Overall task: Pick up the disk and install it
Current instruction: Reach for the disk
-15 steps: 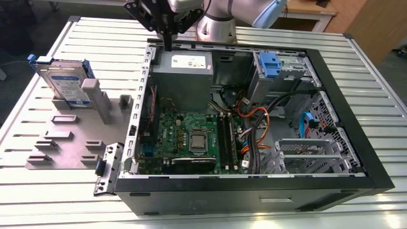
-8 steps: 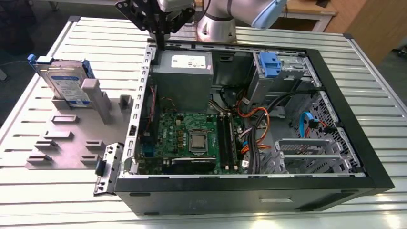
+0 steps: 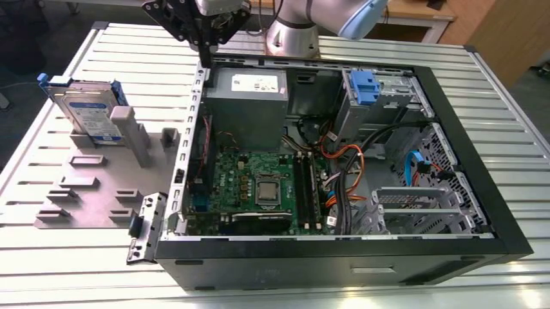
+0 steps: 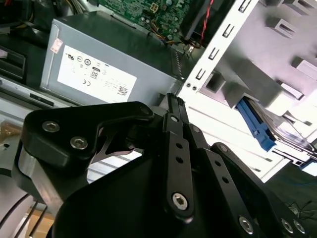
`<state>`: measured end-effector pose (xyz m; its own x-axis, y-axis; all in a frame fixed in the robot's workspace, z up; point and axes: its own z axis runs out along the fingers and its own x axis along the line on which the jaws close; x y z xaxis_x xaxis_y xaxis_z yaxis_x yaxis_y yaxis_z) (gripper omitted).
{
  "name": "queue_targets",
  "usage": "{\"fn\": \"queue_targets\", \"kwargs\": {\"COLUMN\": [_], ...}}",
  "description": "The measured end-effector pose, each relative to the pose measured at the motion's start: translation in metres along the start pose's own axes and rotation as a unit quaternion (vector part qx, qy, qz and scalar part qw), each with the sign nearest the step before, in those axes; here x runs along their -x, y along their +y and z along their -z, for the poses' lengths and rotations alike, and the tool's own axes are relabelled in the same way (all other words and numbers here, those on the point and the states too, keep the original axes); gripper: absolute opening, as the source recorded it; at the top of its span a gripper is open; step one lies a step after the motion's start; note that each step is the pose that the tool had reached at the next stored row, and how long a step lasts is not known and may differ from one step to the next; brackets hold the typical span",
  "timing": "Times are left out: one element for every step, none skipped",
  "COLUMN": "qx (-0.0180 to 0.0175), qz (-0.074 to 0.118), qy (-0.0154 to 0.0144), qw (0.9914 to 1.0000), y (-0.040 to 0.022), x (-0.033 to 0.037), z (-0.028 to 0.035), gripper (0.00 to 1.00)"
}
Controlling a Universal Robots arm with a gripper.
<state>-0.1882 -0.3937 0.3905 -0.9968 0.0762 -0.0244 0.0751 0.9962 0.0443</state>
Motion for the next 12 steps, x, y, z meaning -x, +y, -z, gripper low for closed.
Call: {"fn": "queue_targets", "kwargs": {"qx": [0.0,0.0,0.0,0.0,0.0,0.0001,0.0,0.0,0.0001,0.0,0.0,0.0001], "qz": [0.0,0.0,0.0,0.0,0.0,0.0,0.0,0.0,0.0,0.0,0.0,0.0], "qy": [0.0,0.0,0.0,0.0,0.0,0.0,0.0,0.0,0.0,0.0,0.0,-0.0001], "qw": [1.0,1.0,1.0,1.0,1.0,1.0,1.0,1.0,1.0,1.0,1.0,1.0], "y": [0.0,-0.0001,-0.0001,-0.0002,-0.0003,-0.0004,-0.0005,-0.0006,-0.0007,-0.0008,-0.001,-0.0012], "x": [-0.0023,-0.0048,-0.0076,-0.0106,-0.0135,-0.0165,-0.0196,-0.0228,-0.0264,-0.0298,-0.0333,-0.0368], "z": [-0.0002,-0.0003,-0.0004,-0.0006,-0.0007,-0.0008,-0.0009,-0.0011,-0.0013,-0.0014,-0.0015,-0.0017], "gripper": [0.11,0.11,0.11,0.11,0.11,0.11,0.11,0.11,0.11,0.11,0.11,0.11]}}
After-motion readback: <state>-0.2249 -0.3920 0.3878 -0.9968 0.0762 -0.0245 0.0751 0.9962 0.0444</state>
